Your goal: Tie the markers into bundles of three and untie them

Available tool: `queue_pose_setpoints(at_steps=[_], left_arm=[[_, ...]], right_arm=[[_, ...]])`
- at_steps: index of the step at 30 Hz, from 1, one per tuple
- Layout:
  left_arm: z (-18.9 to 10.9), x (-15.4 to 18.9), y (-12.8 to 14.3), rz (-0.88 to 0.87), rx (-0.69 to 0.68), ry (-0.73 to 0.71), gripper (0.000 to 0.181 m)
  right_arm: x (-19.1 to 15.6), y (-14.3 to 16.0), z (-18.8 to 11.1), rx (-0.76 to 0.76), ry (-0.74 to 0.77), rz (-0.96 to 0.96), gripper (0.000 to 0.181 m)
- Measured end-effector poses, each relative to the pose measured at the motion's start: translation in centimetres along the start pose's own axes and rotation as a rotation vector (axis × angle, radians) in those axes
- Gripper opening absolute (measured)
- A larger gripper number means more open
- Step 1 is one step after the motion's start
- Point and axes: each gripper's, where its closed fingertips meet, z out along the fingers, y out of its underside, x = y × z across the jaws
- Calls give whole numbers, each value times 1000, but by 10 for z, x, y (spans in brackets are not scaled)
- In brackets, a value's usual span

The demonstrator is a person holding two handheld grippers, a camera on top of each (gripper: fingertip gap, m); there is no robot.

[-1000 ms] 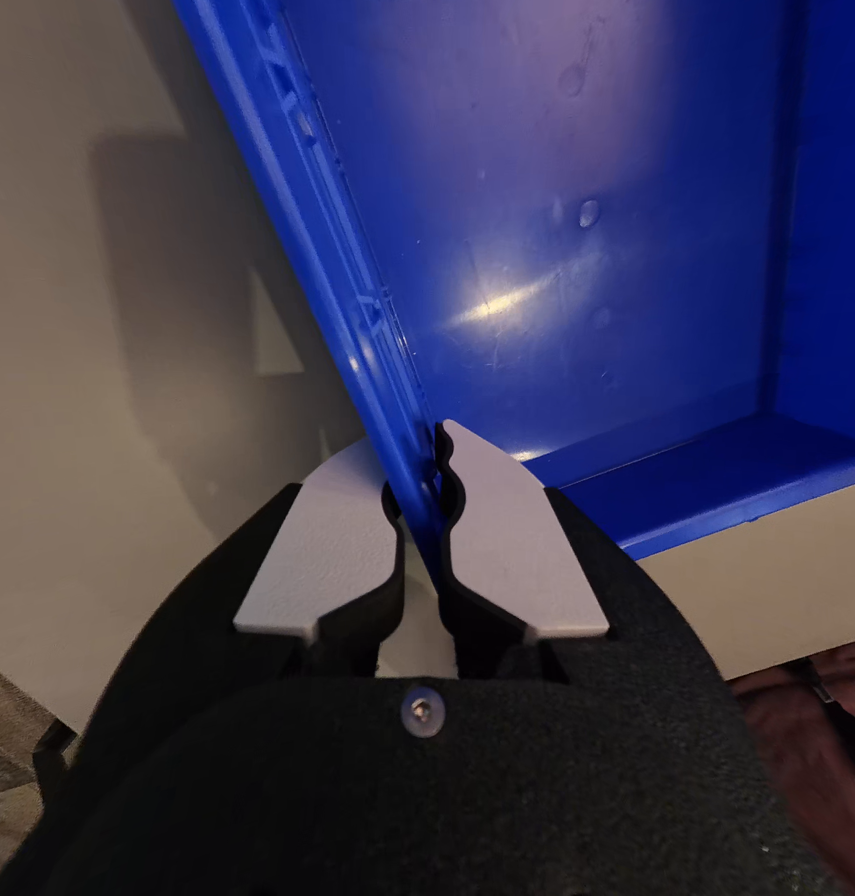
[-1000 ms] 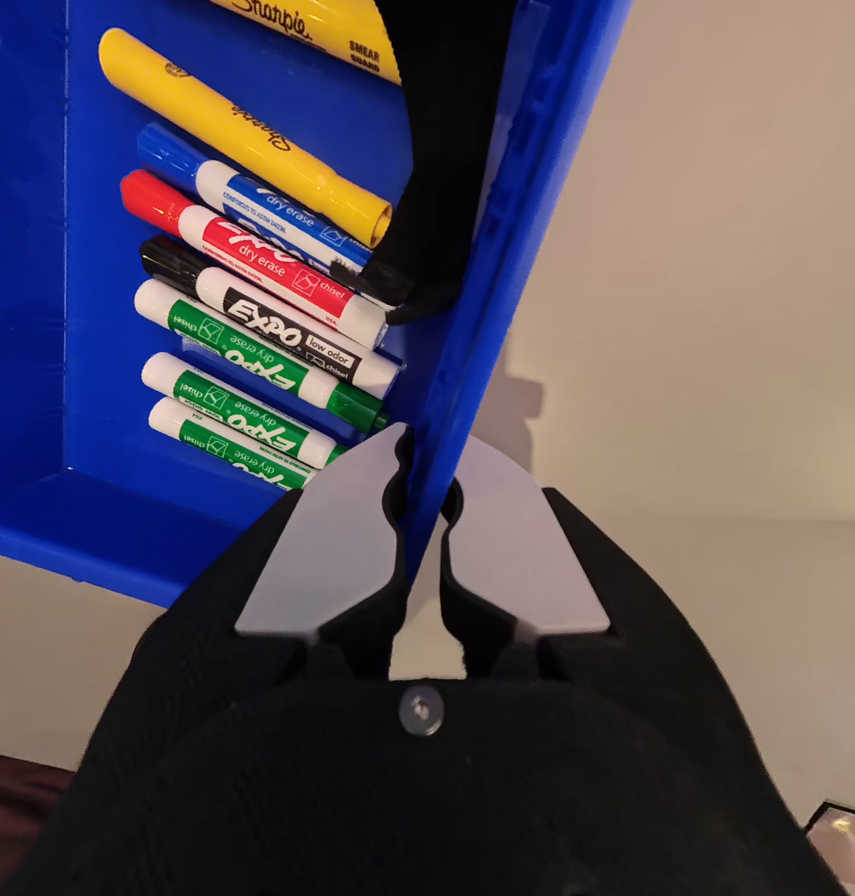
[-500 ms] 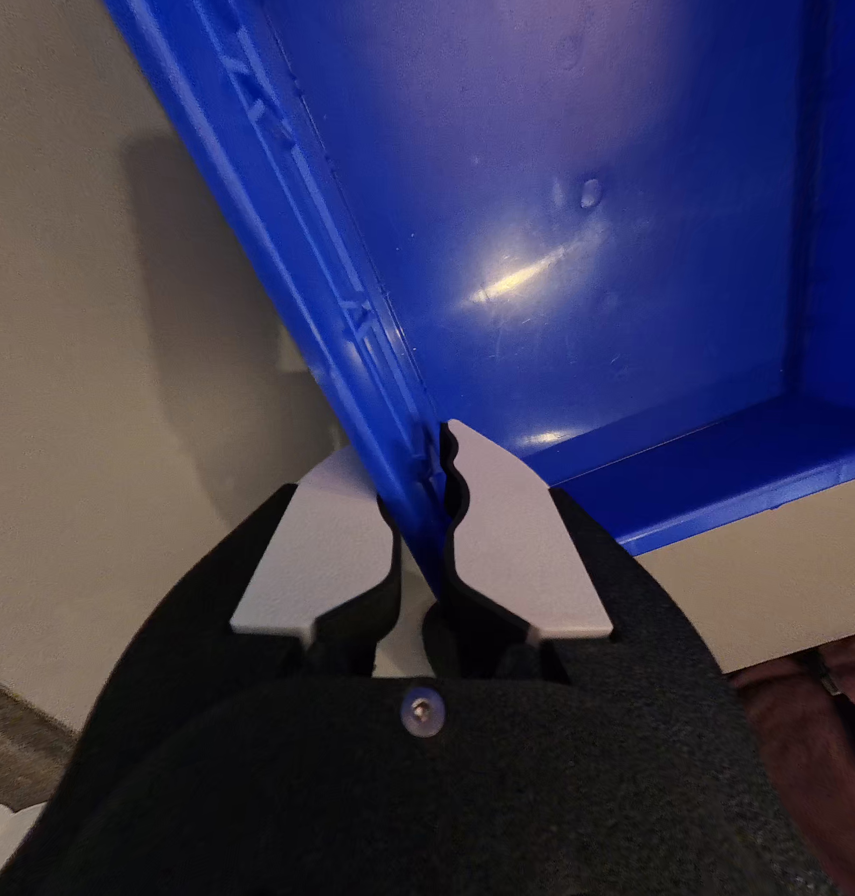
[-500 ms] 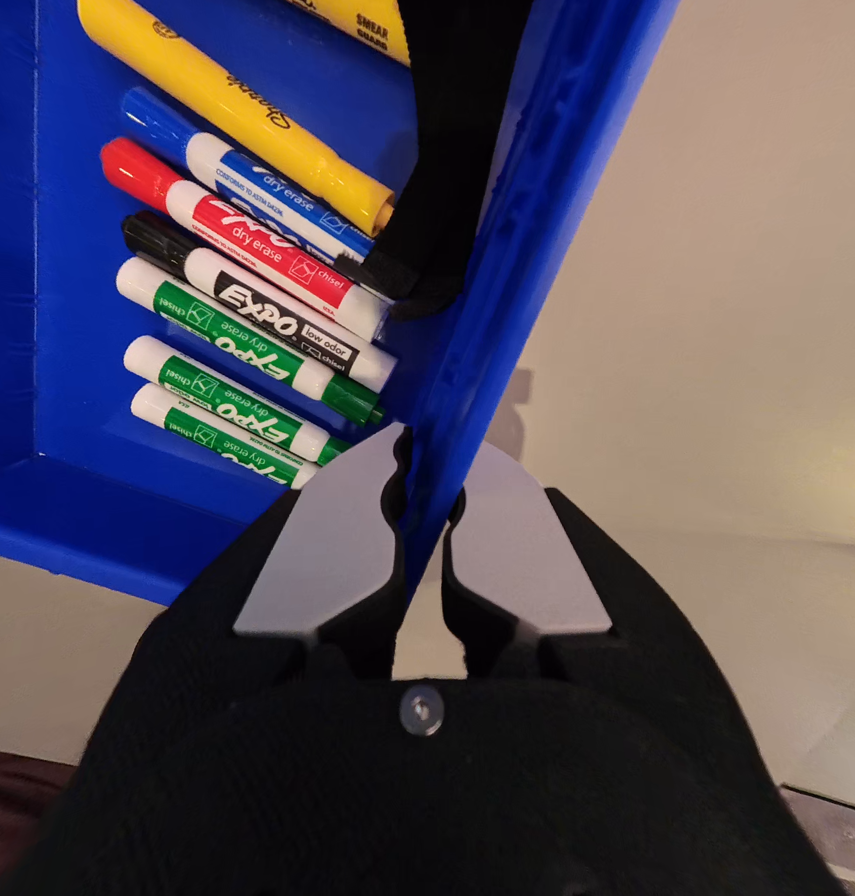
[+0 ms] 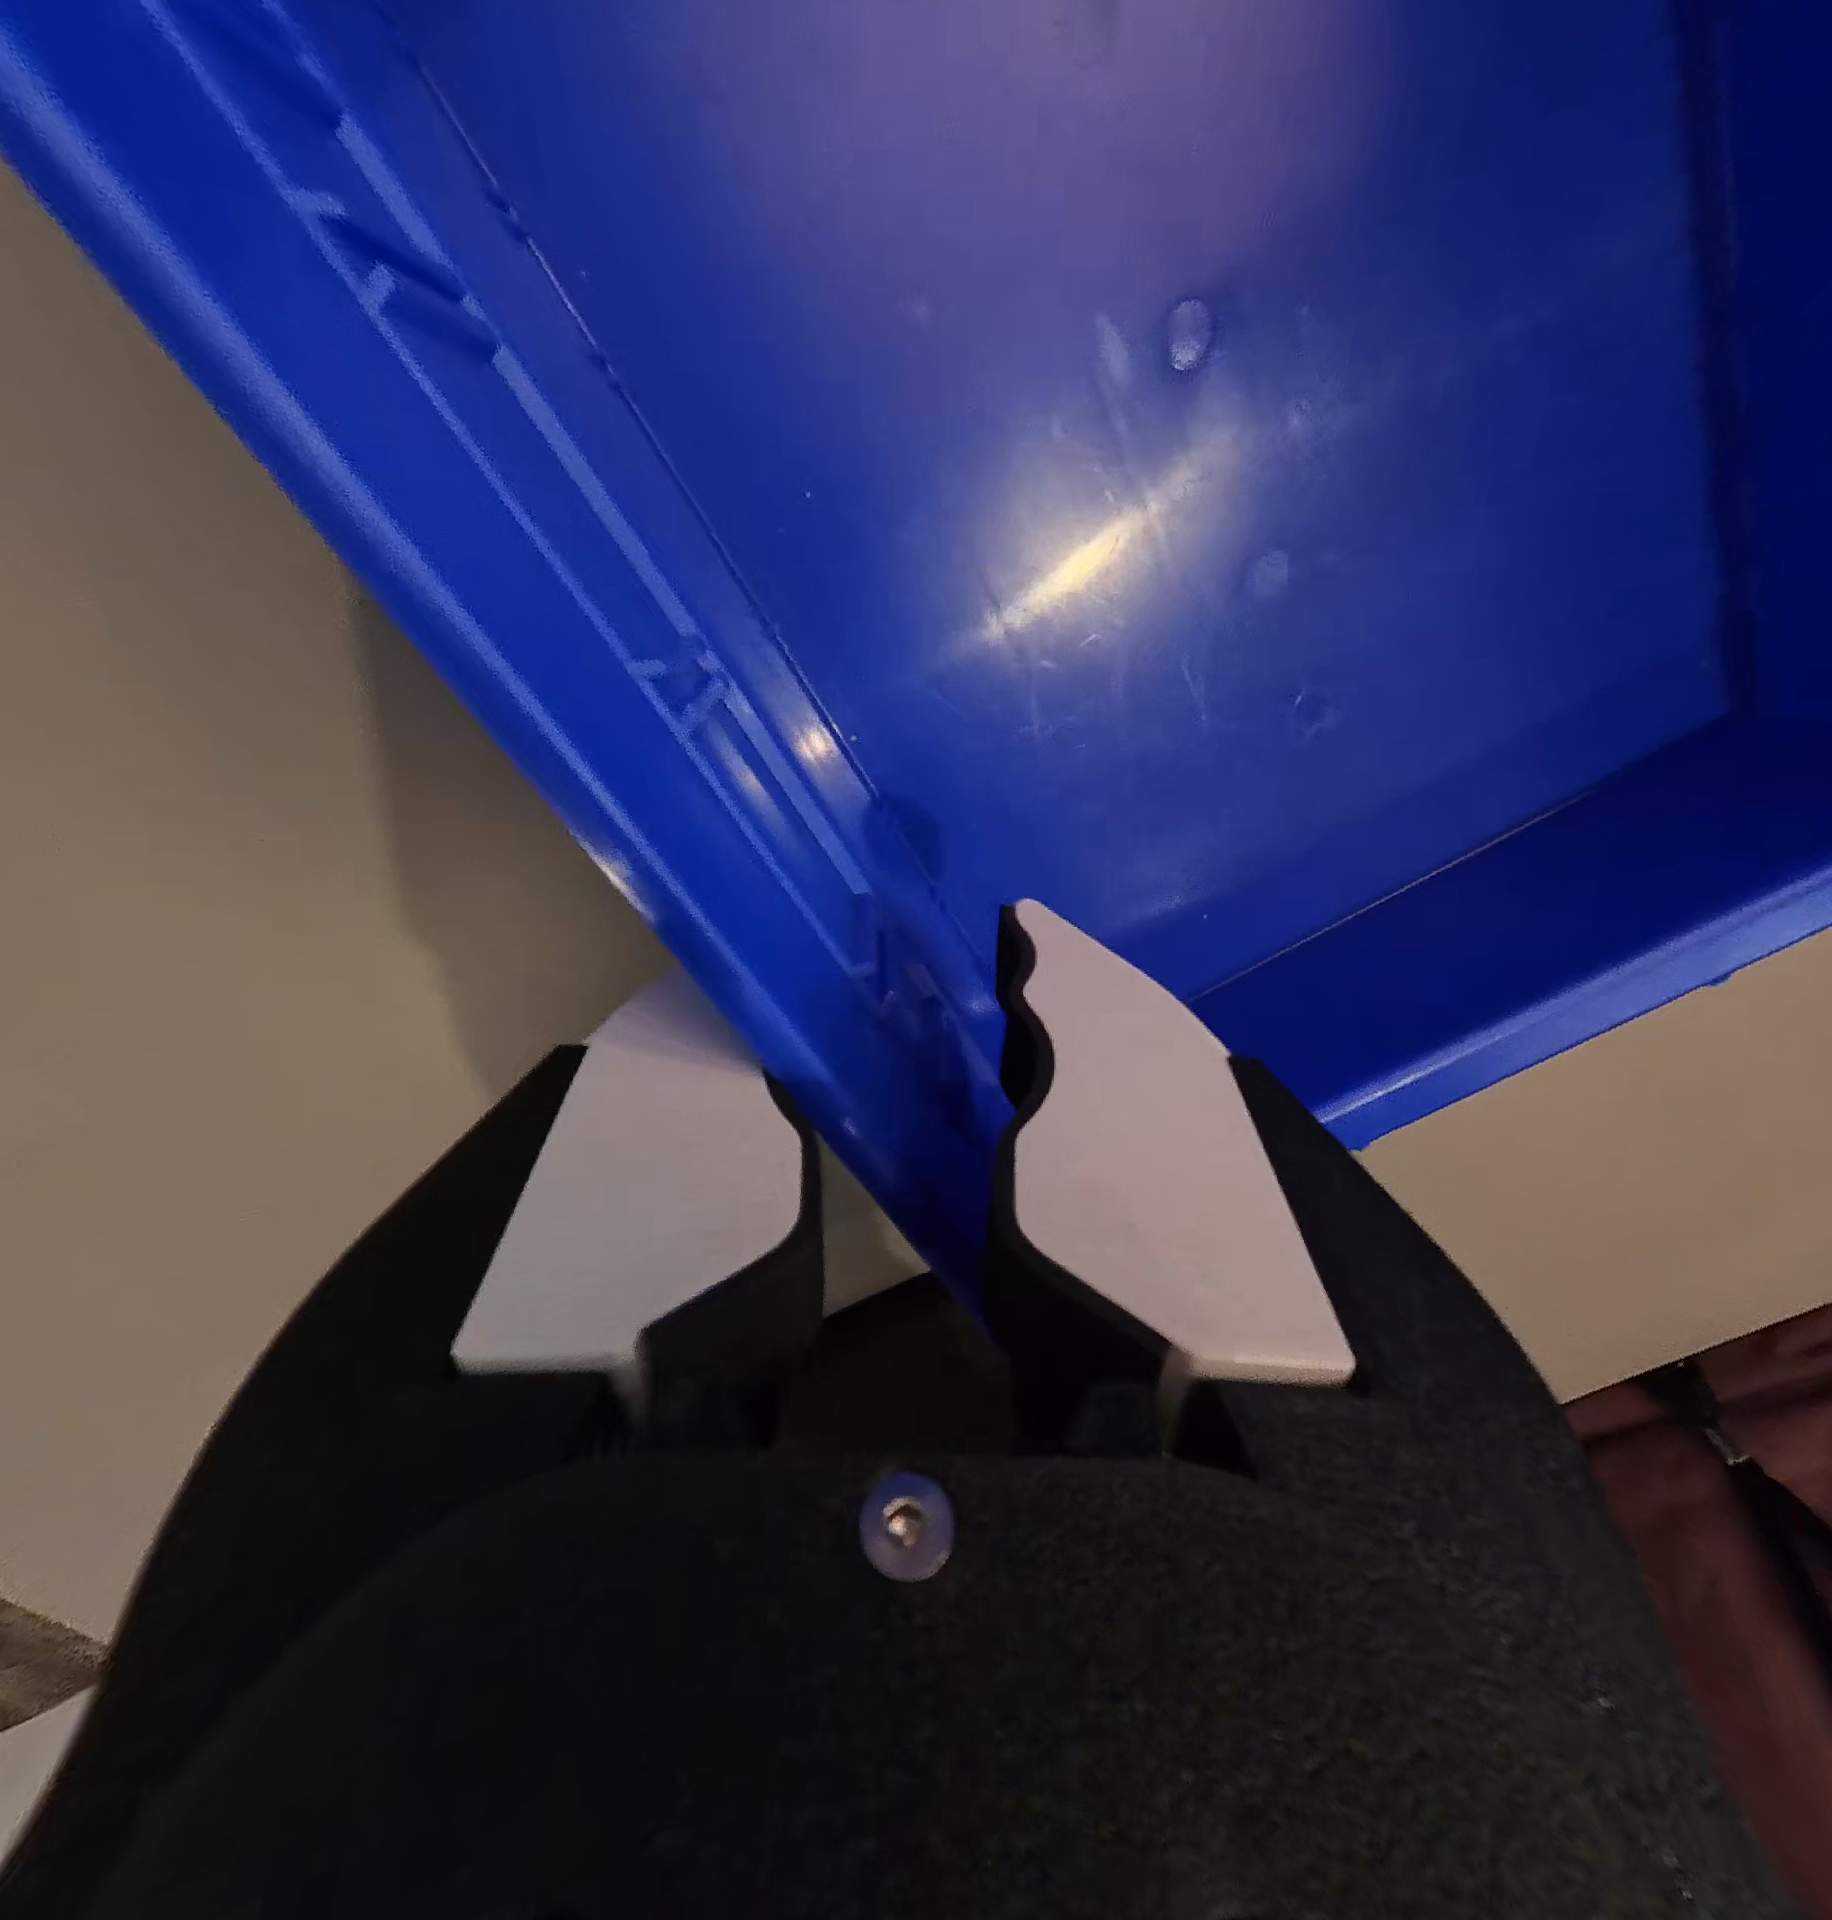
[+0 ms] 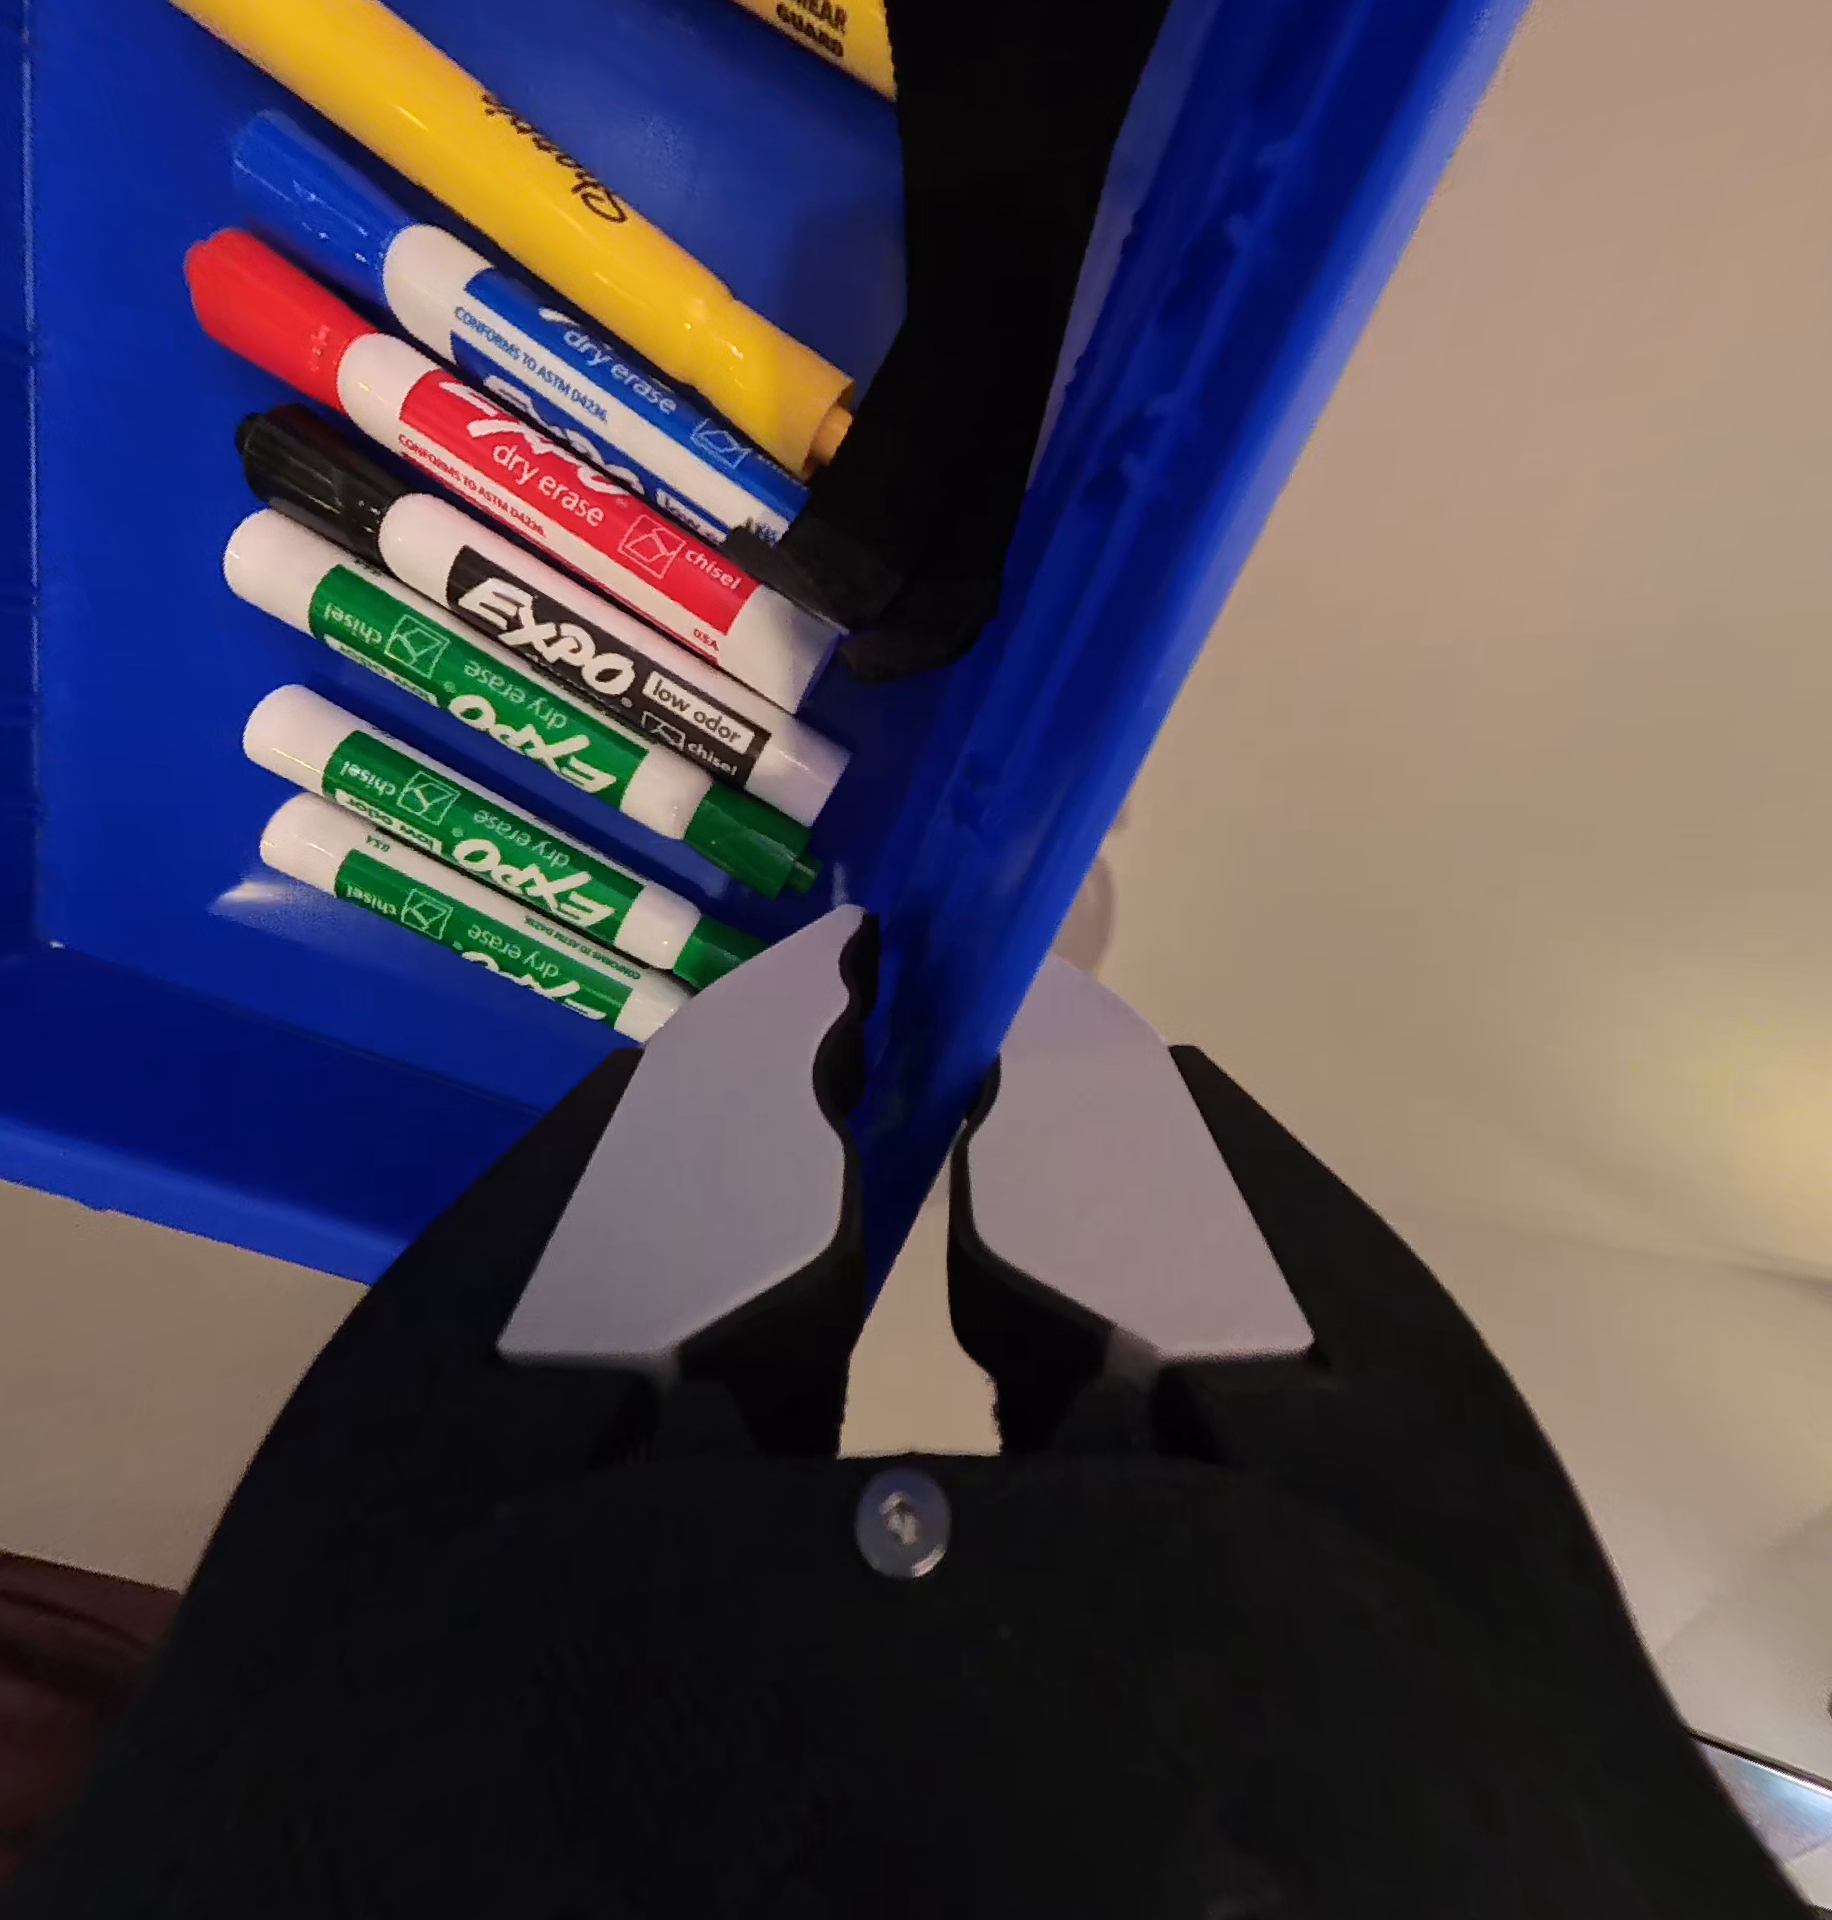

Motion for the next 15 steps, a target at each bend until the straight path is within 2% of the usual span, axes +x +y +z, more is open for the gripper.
queue_pose_setpoints(at_steps=[7,9,12,15], left_arm=[[4,19,-5,83,-21,-85,47],[5,18,-5,101,-25,-117,49],[5,22,-7,93,-10,-82,46],[3,26,-8,99,4,-14,47]], right_arm=[[-28,0,1,-55,-41,16,16],[-25,-4,3,-45,-15,32,24],[-21,-17,7,-2,11,66,32],[-17,-18,9,-6,29,68,21]])
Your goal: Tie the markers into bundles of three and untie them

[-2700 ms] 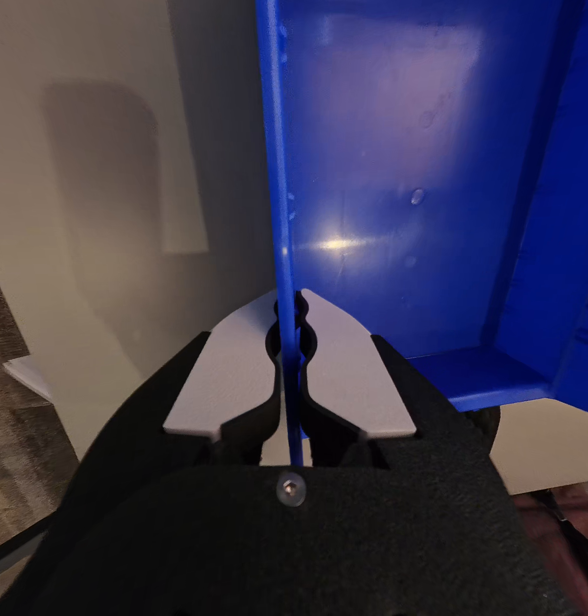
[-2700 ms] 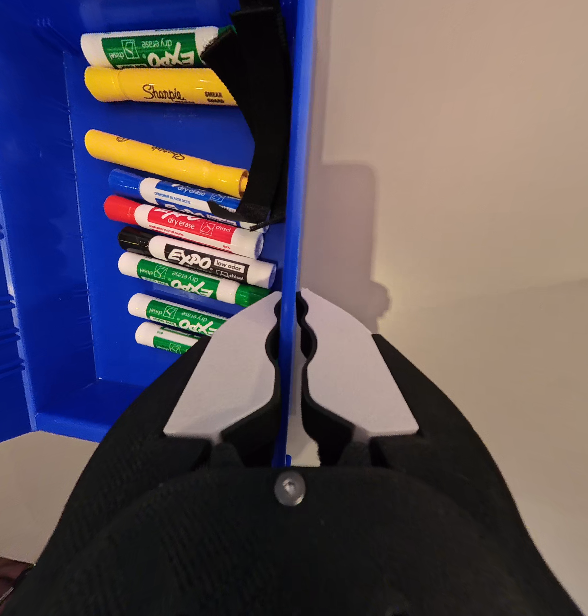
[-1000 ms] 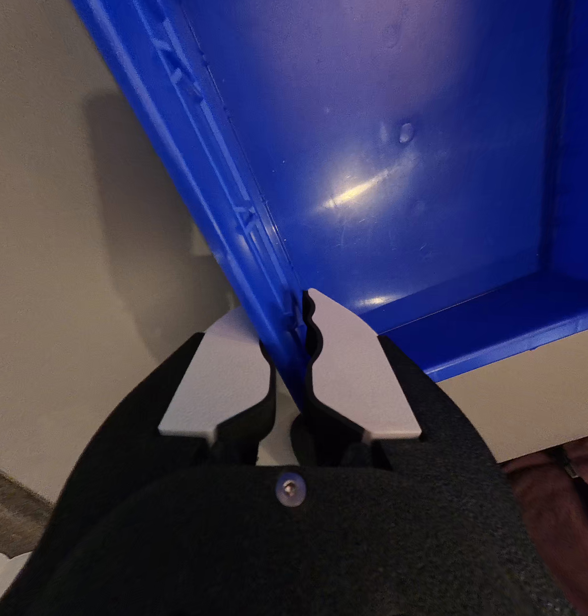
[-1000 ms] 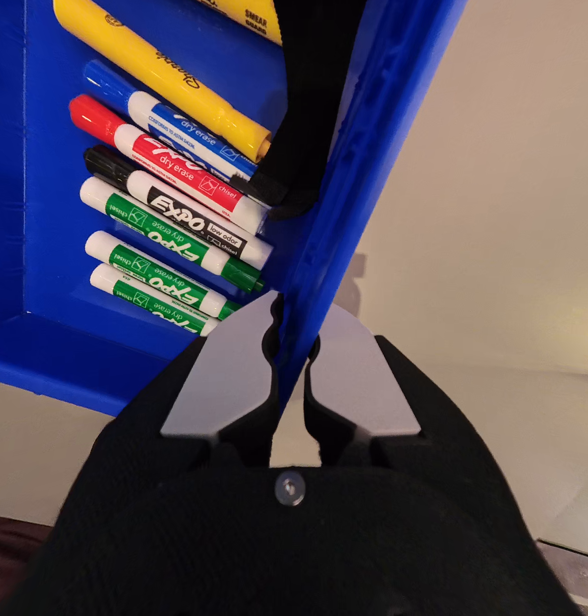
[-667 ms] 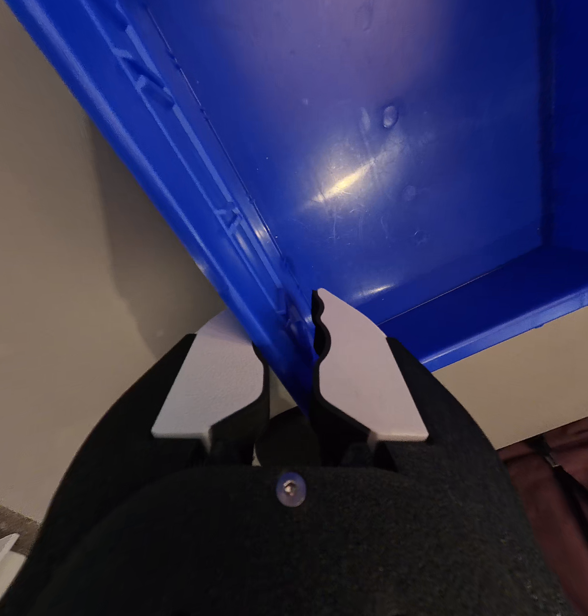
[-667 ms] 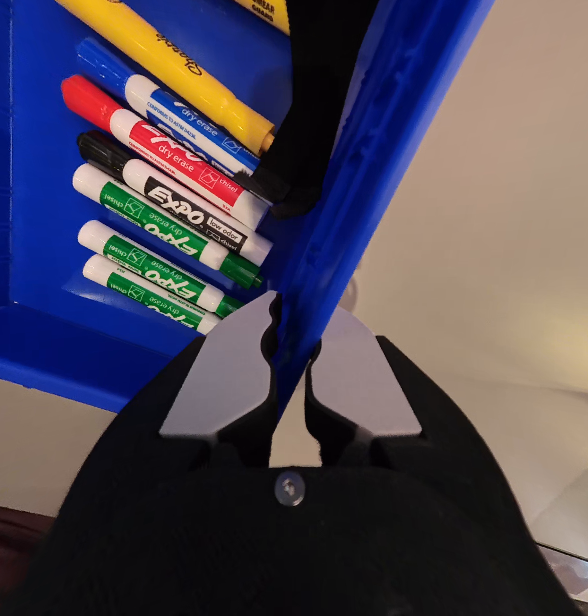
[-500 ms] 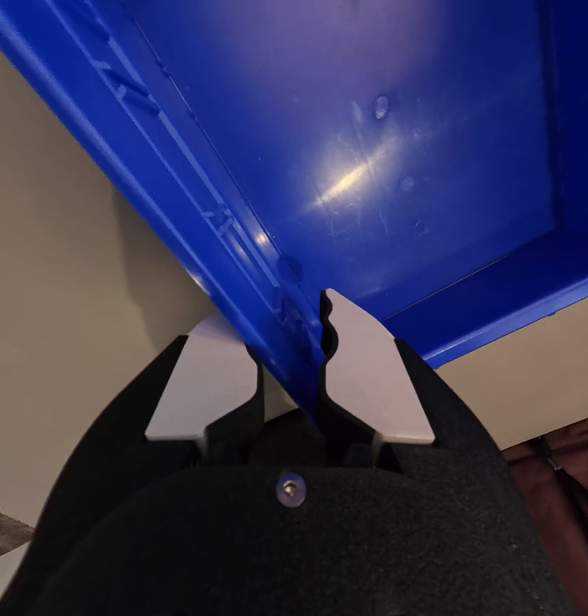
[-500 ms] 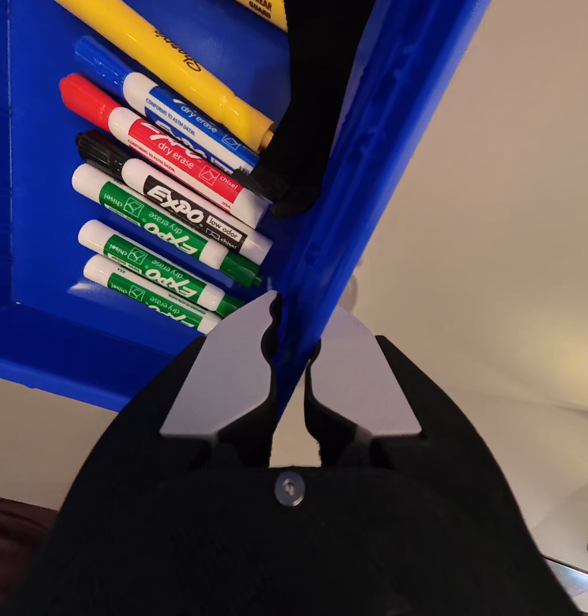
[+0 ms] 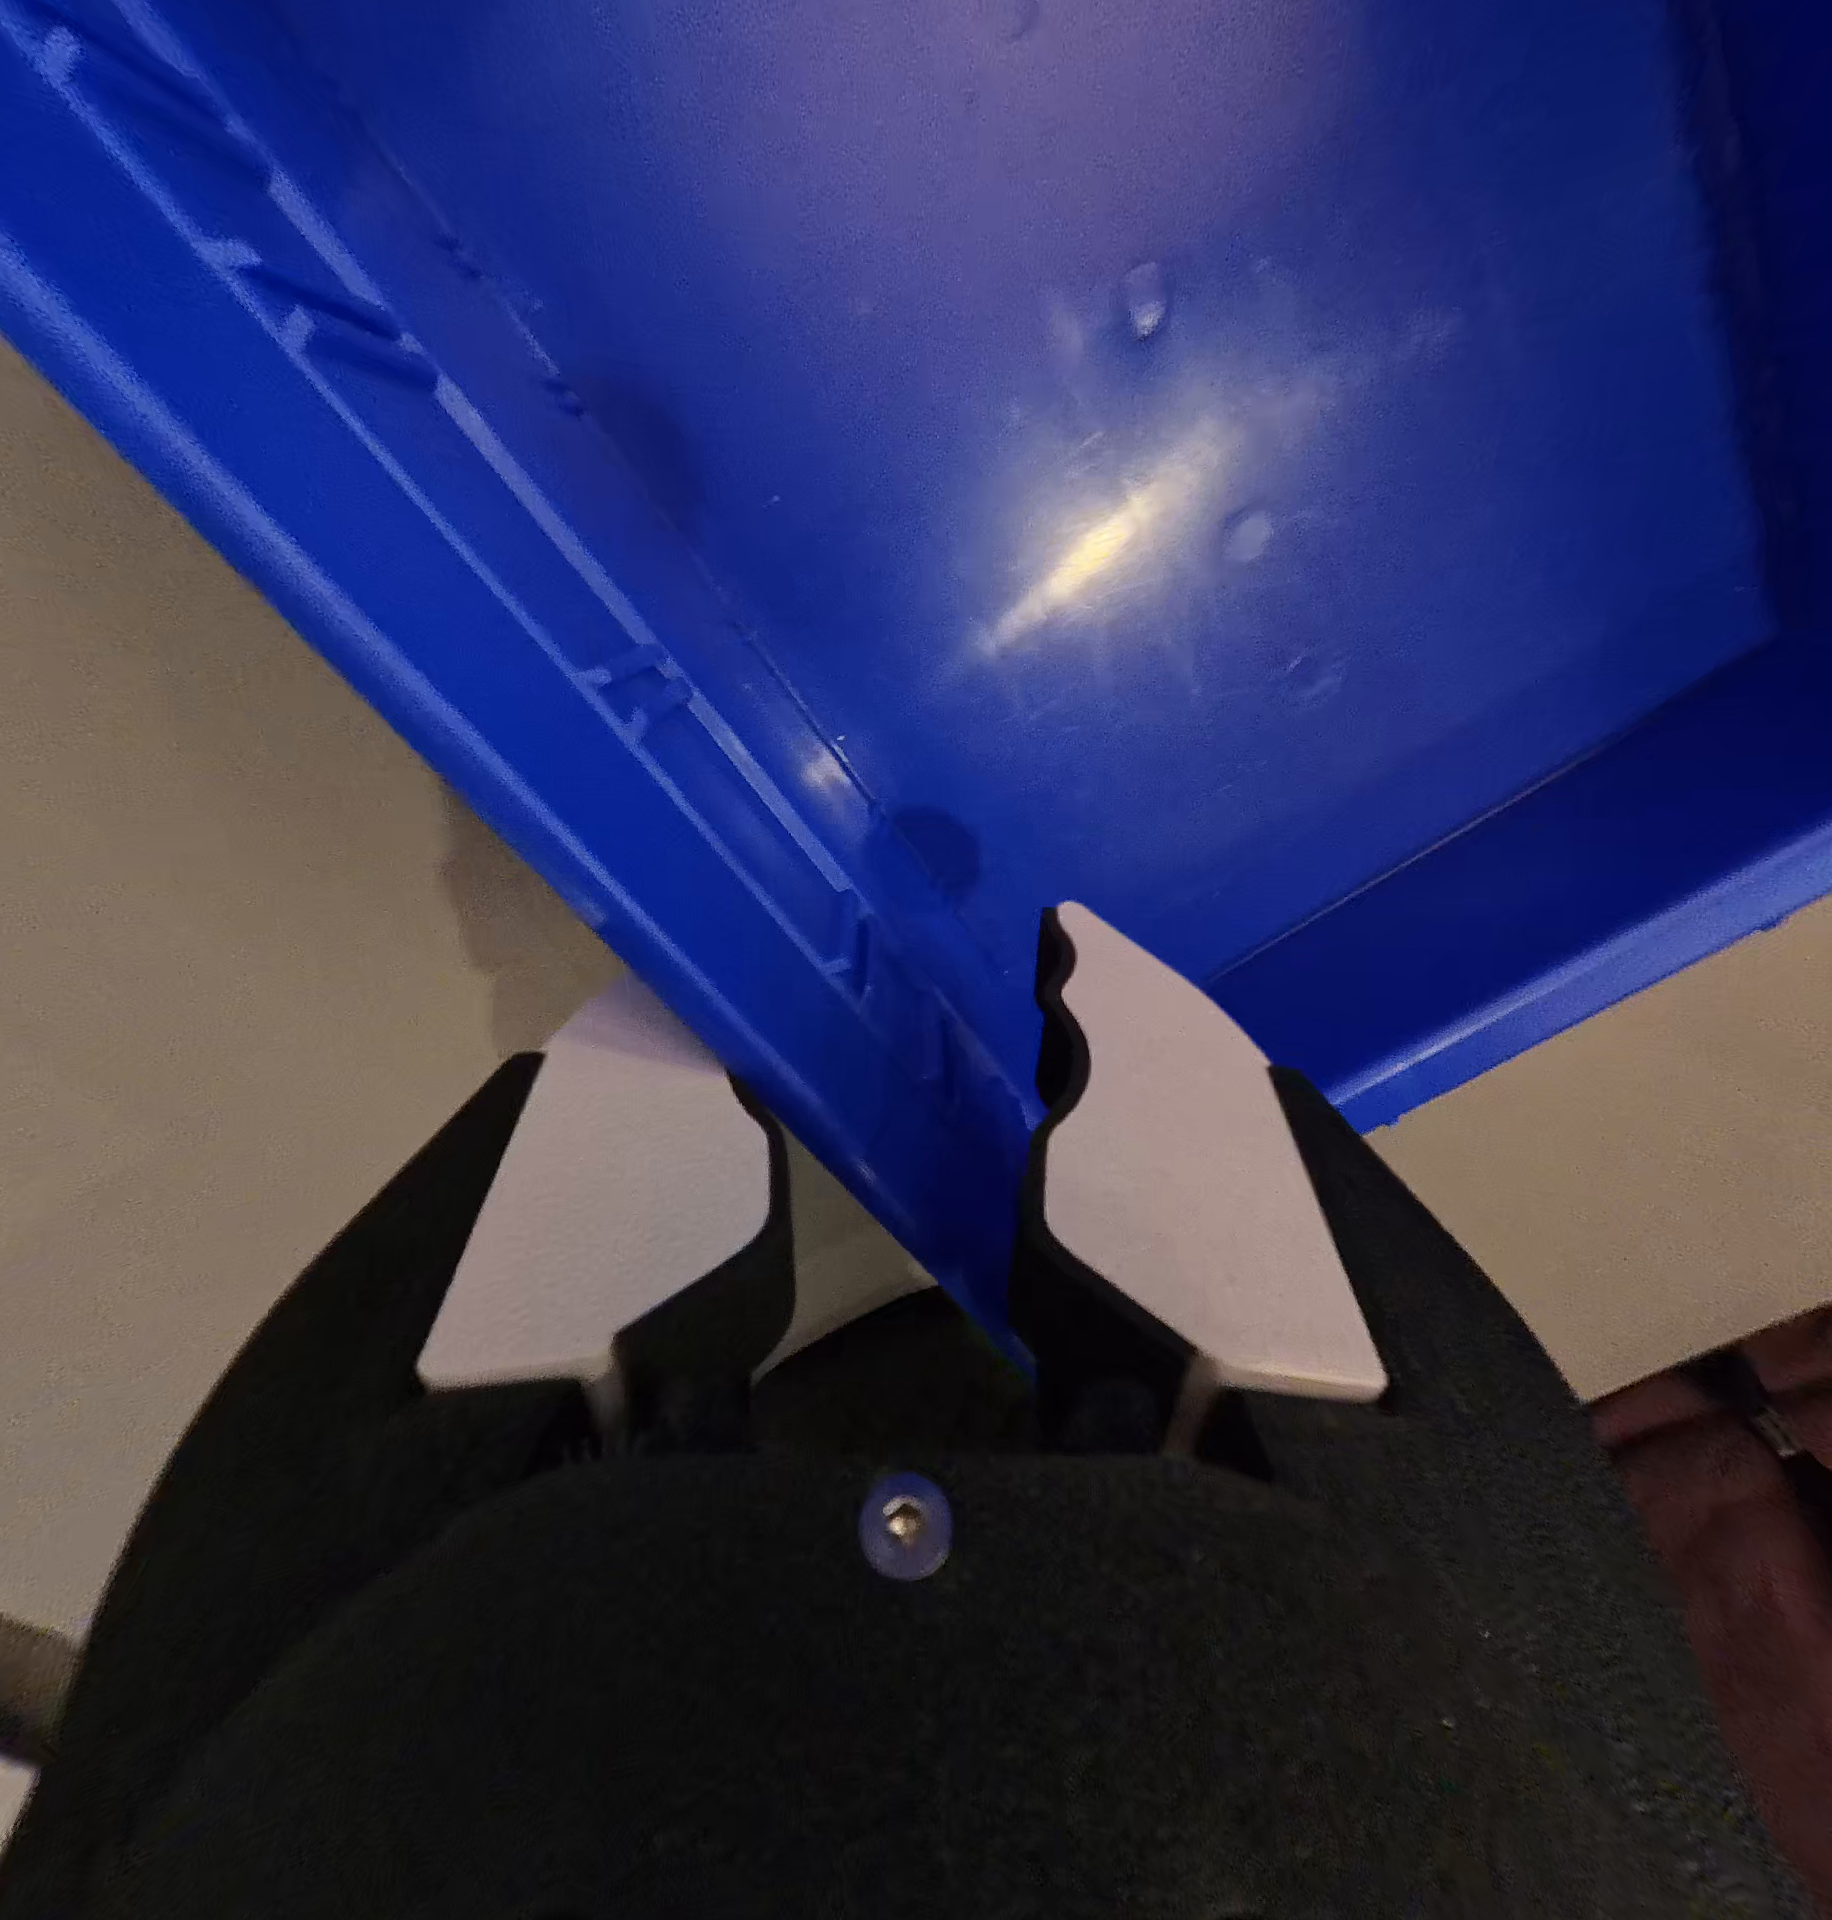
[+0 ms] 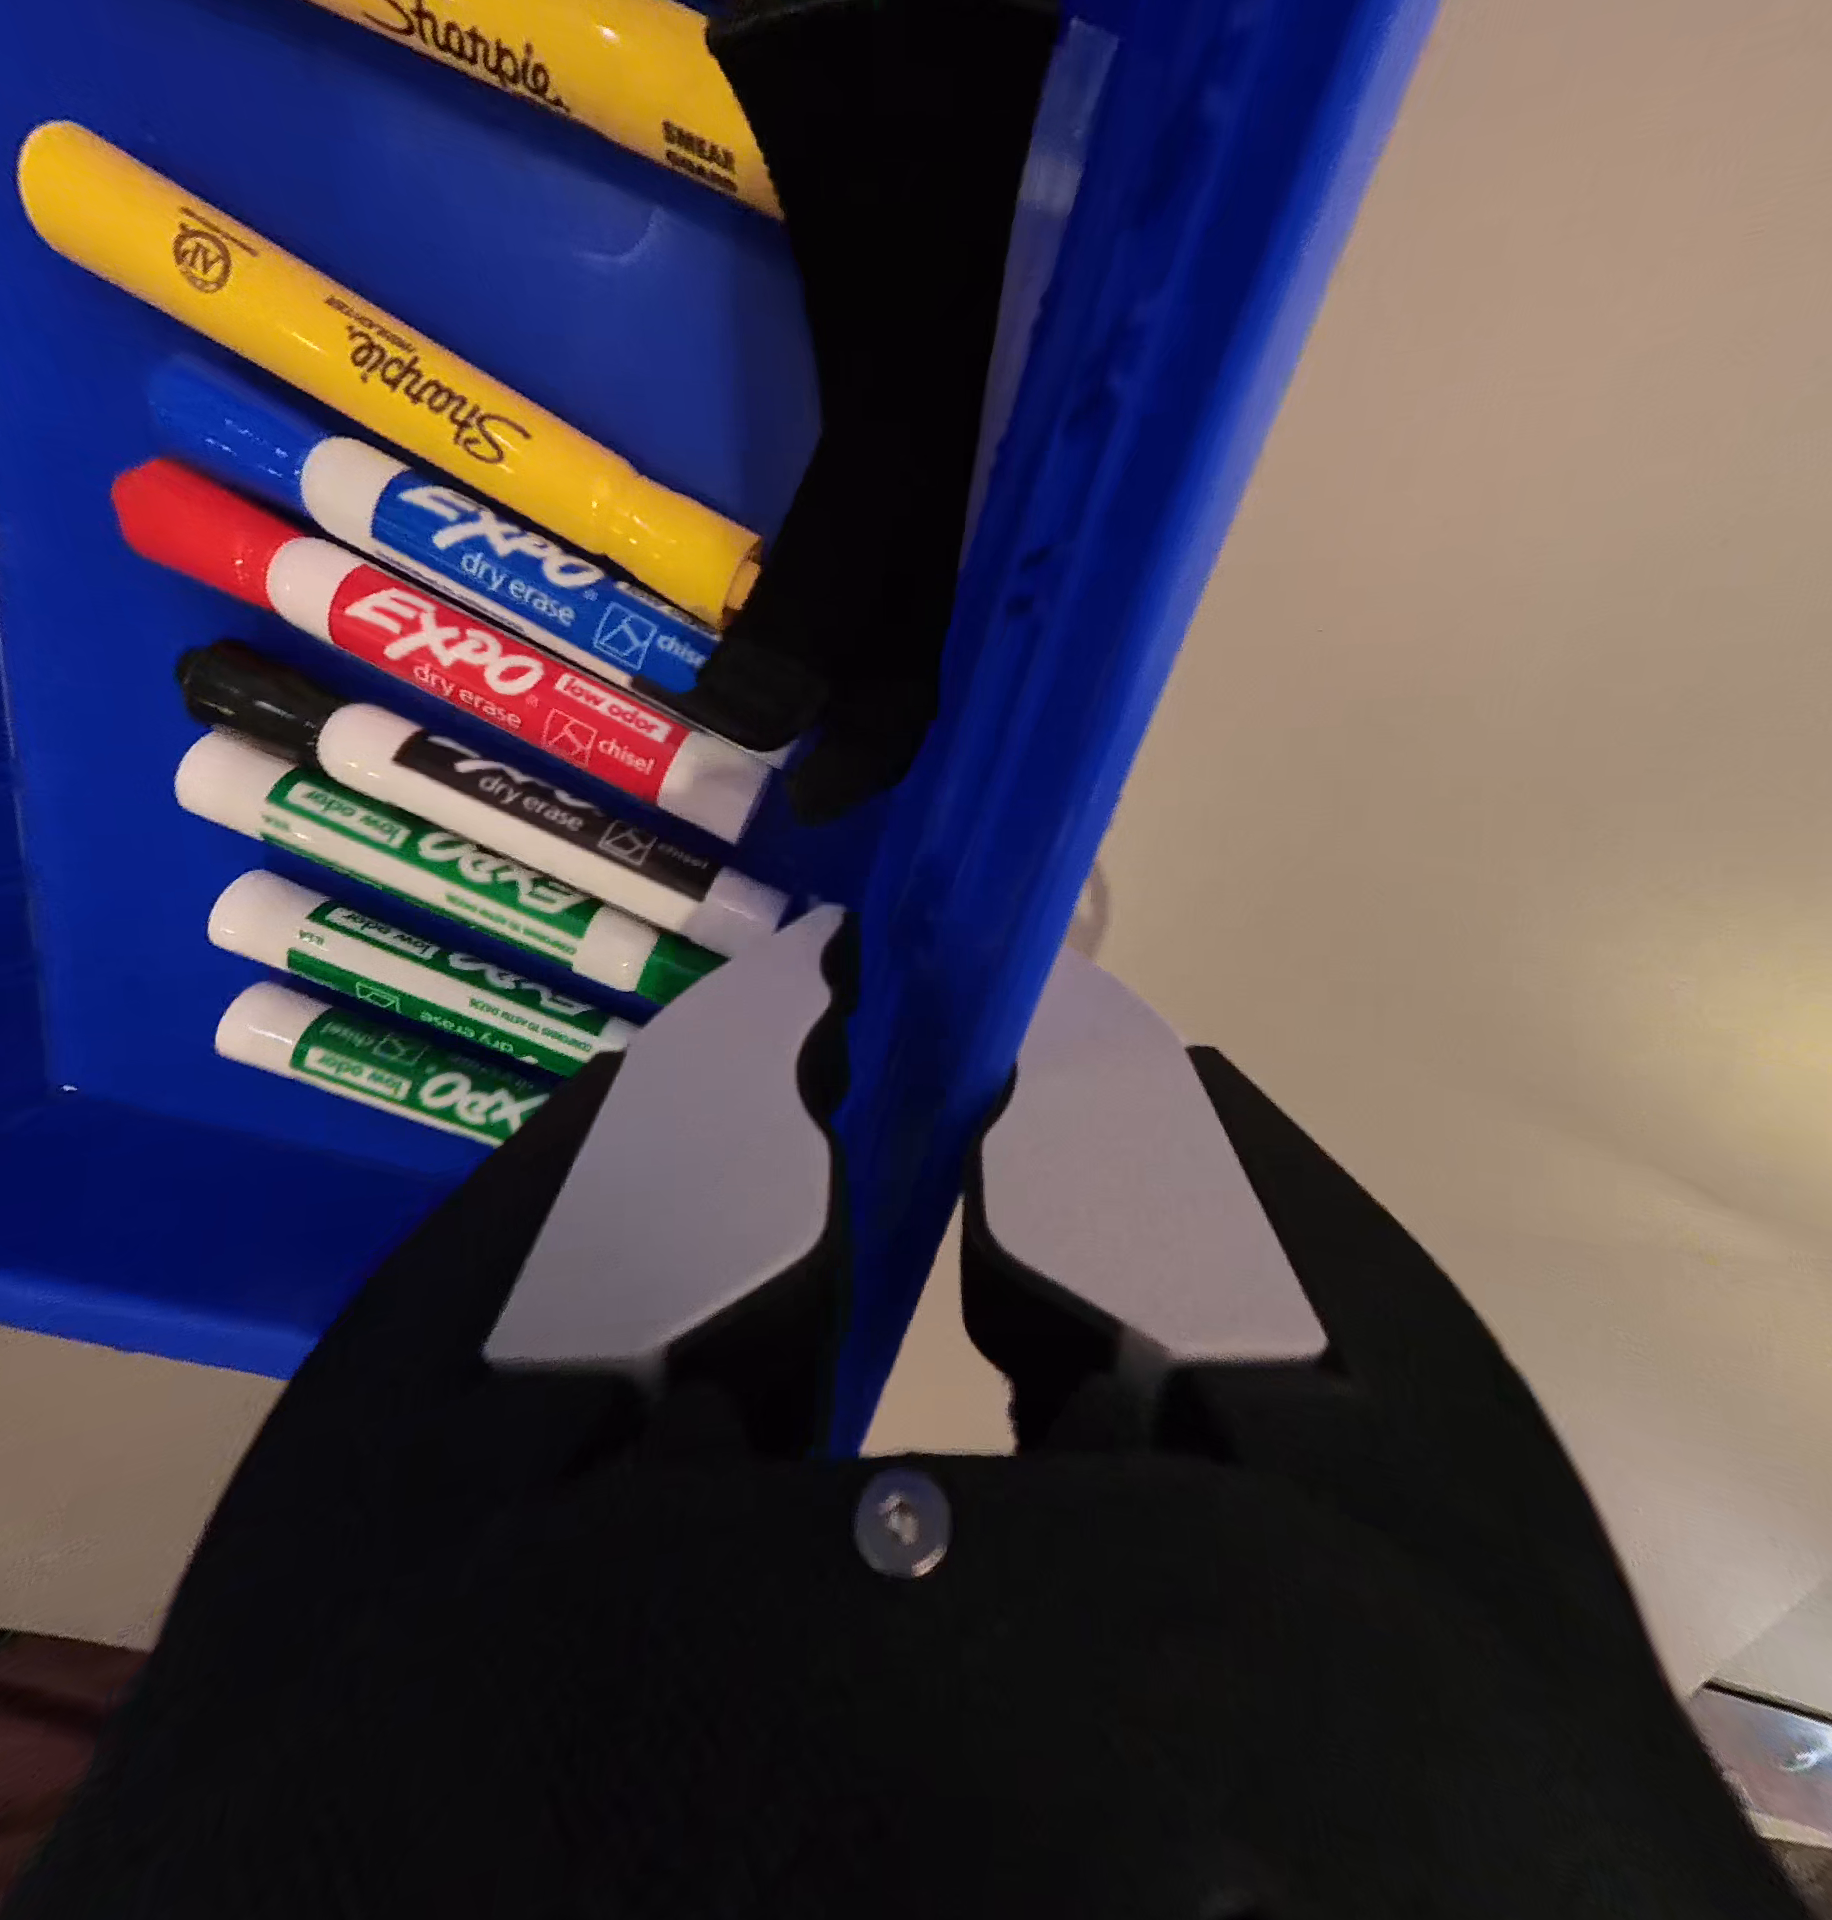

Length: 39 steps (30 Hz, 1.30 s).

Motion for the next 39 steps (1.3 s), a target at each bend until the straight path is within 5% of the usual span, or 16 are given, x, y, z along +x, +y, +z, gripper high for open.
queue_pose_setpoints(at_steps=[6,10,19,22,39], left_arm=[[-24,4,-5,2,123,214,44],[-62,-25,-3,-44,290,195,42],[-214,-89,-3,-135,1023,-76,41],[-240,-96,8,-122,1178,-130,46],[-229,-109,35,-67,1138,10,42]], right_arm=[[0,-1,3,11,-72,39,12],[0,-1,5,4,-64,36,13],[1,3,17,-47,-34,18,17],[-5,4,17,-31,-137,74,11],[57,36,11,-181,-131,126,9]])
